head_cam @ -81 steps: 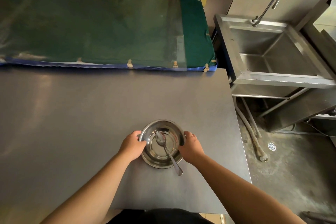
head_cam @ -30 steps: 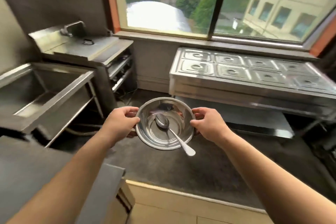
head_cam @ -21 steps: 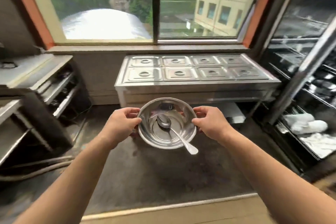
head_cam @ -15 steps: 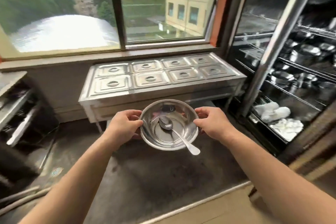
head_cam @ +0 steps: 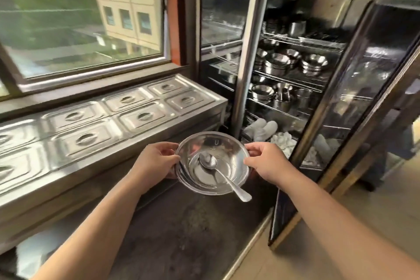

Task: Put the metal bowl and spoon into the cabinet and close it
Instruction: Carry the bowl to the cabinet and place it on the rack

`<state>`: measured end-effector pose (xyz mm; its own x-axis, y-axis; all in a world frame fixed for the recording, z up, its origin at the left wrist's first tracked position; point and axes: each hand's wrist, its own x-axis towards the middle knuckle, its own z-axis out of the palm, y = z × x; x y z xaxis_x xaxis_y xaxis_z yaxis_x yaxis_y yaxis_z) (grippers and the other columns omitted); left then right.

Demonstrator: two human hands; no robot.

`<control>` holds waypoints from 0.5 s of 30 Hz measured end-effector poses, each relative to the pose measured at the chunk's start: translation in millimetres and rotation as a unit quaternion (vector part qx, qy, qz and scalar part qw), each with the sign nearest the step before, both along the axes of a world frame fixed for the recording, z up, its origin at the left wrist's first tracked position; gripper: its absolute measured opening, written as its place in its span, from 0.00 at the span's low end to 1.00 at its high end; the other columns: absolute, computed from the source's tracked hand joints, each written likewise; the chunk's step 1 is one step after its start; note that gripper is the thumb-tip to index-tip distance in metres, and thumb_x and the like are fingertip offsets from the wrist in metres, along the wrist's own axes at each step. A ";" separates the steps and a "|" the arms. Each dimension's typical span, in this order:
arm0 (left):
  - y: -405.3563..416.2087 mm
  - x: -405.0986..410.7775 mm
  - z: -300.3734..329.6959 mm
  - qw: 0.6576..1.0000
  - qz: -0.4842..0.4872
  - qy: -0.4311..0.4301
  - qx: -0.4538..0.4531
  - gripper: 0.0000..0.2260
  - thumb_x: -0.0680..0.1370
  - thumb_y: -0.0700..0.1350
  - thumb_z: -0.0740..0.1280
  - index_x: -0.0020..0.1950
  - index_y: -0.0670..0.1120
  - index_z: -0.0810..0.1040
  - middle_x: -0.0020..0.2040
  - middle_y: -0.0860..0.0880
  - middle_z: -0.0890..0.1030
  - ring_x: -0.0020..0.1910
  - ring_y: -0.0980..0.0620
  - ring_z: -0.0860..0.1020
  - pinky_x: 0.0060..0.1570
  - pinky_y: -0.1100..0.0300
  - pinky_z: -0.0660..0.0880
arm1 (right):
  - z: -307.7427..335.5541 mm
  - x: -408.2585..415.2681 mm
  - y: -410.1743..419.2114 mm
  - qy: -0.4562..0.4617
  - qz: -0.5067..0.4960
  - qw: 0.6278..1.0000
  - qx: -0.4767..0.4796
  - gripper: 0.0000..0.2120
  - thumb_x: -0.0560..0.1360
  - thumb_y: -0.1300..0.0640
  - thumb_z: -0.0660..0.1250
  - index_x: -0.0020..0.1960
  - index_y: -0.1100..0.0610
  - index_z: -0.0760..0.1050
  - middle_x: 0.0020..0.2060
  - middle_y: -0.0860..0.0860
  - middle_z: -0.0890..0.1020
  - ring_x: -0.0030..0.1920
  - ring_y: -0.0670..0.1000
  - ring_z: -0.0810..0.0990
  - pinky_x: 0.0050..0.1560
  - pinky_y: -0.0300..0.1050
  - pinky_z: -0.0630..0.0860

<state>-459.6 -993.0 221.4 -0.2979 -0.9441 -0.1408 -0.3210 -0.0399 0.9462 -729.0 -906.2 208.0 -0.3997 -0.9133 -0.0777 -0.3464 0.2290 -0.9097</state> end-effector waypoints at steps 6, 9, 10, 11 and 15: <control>-115.8 -62.4 8.6 0.997 -0.074 -0.011 -0.017 0.11 0.74 0.39 0.74 0.56 0.47 0.83 0.44 0.45 0.84 0.30 0.53 0.84 0.27 0.67 0.78 | 2.8 -40.2 -76.1 0.005 -0.075 0.997 0.006 0.16 0.71 0.72 0.70 0.50 0.53 0.83 0.37 0.45 0.88 0.36 0.40 0.85 0.30 0.32 0.76; -165.6 -93.1 14.4 0.994 -0.106 -0.018 -0.019 0.11 0.74 0.41 0.75 0.56 0.47 0.83 0.44 0.46 0.85 0.30 0.54 0.84 0.28 0.66 0.78 | 5.0 -60.4 -107.2 0.014 -0.107 0.994 0.003 0.16 0.71 0.71 0.71 0.50 0.52 0.84 0.38 0.42 0.88 0.36 0.40 0.85 0.31 0.32 0.77; -181.6 -105.0 16.0 0.993 -0.119 -0.019 -0.018 0.10 0.74 0.42 0.75 0.55 0.48 0.83 0.44 0.46 0.86 0.30 0.54 0.84 0.29 0.63 0.79 | 5.1 -68.6 -116.8 0.016 -0.120 0.993 0.005 0.16 0.71 0.70 0.71 0.51 0.52 0.84 0.38 0.43 0.88 0.36 0.41 0.86 0.33 0.34 0.77; -193.0 -114.2 17.8 0.991 -0.130 -0.028 -0.026 0.09 0.75 0.43 0.75 0.54 0.49 0.84 0.43 0.47 0.86 0.31 0.53 0.85 0.31 0.60 0.81 | 5.6 -74.7 -123.4 0.018 -0.129 0.991 0.006 0.16 0.71 0.70 0.71 0.52 0.53 0.85 0.39 0.44 0.88 0.37 0.43 0.86 0.35 0.37 0.78; -241.4 -159.1 20.5 0.982 -0.179 -0.049 -0.037 0.09 0.76 0.41 0.74 0.56 0.48 0.83 0.40 0.50 0.85 0.30 0.53 0.85 0.30 0.62 0.81 | 7.0 -103.8 -148.5 0.016 -0.171 0.985 0.012 0.17 0.68 0.65 0.72 0.54 0.52 0.84 0.43 0.48 0.89 0.44 0.53 0.87 0.48 0.54 0.83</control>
